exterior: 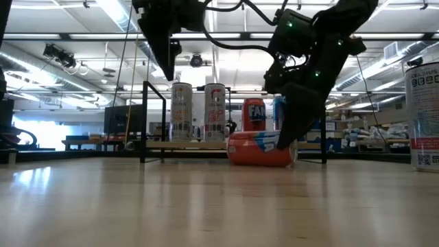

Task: Place canned beverage on shelf
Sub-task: Put the orange soda can aligned with the other orange soda can on the shelf

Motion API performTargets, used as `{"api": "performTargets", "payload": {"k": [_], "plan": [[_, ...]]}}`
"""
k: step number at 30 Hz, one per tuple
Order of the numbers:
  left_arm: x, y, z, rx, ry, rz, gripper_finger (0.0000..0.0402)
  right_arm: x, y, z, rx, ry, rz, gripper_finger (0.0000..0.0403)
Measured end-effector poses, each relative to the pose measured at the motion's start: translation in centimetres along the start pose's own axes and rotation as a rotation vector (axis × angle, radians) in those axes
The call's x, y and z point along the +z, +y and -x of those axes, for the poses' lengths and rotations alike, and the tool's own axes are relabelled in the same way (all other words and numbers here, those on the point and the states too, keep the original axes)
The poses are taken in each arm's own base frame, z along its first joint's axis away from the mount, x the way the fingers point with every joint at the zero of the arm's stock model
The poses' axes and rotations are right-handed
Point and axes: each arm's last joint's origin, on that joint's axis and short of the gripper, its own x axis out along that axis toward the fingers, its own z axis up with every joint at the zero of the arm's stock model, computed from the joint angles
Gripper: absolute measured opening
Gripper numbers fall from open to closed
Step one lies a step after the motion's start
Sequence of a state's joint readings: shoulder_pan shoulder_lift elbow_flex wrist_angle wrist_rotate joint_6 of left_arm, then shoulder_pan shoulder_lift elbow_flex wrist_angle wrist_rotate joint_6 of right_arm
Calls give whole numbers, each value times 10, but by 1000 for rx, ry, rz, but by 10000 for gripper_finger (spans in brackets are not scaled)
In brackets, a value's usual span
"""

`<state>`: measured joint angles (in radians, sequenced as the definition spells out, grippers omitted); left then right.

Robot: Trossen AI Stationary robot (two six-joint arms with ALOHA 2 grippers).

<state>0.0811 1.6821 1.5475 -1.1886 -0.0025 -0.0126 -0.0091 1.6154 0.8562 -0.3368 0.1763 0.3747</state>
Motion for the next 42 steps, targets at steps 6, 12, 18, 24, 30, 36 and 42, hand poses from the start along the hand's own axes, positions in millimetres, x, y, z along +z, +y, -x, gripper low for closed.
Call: {"api": "performTargets", "payload": {"k": [6,12,18,24,30,36,42], "plan": [[-5,0,0,1,47,2,290,19,4,21,-26,84,64,293],[-9,0,0,1,88,2,290,44,10,49,-31,106,144,293],[-15,0,1,2,154,1,290,64,11,77,-62,116,195,293],[-15,0,1,1,153,-13,290,75,10,97,-81,133,226,293],[-9,-2,0,-32,88,-27,290,72,10,108,-90,197,246,293],[-3,-3,0,-88,32,-24,290,61,12,111,-65,310,266,293],[-3,0,0,-85,34,38,291,61,14,112,-58,305,272,293]]}}
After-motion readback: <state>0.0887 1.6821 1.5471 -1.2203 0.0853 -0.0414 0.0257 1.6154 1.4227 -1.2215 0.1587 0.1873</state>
